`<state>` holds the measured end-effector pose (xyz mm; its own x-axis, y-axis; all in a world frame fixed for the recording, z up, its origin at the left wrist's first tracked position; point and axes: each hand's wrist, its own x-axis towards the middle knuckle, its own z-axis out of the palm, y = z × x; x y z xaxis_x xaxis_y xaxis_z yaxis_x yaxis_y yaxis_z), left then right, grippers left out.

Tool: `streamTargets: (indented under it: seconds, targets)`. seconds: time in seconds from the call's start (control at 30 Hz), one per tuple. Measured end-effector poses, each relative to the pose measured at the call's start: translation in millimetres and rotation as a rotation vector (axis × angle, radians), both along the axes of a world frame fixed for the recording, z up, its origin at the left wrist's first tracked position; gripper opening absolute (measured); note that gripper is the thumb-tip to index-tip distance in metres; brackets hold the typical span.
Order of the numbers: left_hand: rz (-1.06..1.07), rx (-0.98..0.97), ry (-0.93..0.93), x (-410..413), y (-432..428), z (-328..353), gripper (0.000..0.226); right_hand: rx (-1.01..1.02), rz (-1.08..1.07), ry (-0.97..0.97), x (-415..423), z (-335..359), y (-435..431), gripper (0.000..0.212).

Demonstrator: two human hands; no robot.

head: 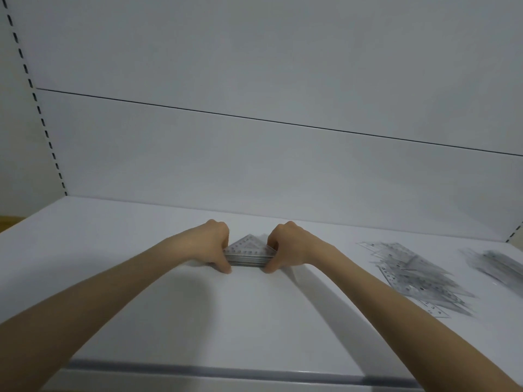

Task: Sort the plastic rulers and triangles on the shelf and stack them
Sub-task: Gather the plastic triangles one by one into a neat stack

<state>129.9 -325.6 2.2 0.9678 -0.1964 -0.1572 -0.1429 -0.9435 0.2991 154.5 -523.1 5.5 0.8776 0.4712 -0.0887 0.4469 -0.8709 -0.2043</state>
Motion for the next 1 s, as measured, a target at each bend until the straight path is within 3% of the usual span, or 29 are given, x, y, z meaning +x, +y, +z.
streamTargets:
  seconds: [0.17,0.33,0.67,1.0]
  targets:
    - [0.002,-0.081,-0.063,-8,6,-9,0.037,0.097,0.018,-0.001,-1,-9,-15,0.034]
    - [0.043,-0.134,-0.045,-5,10,-13,0.024,0.138,0.05,-0.026,-1,-12,-21,0.039]
    - [-0.013,-0.06,-0.117,17,12,-21,0.031,0.196,0.046,-0.038,21,-19,-21,0.039]
    - [-0.013,0.031,-0.103,86,23,-15,0.038,0.221,0.034,-0.012,85,-18,-8,0.026]
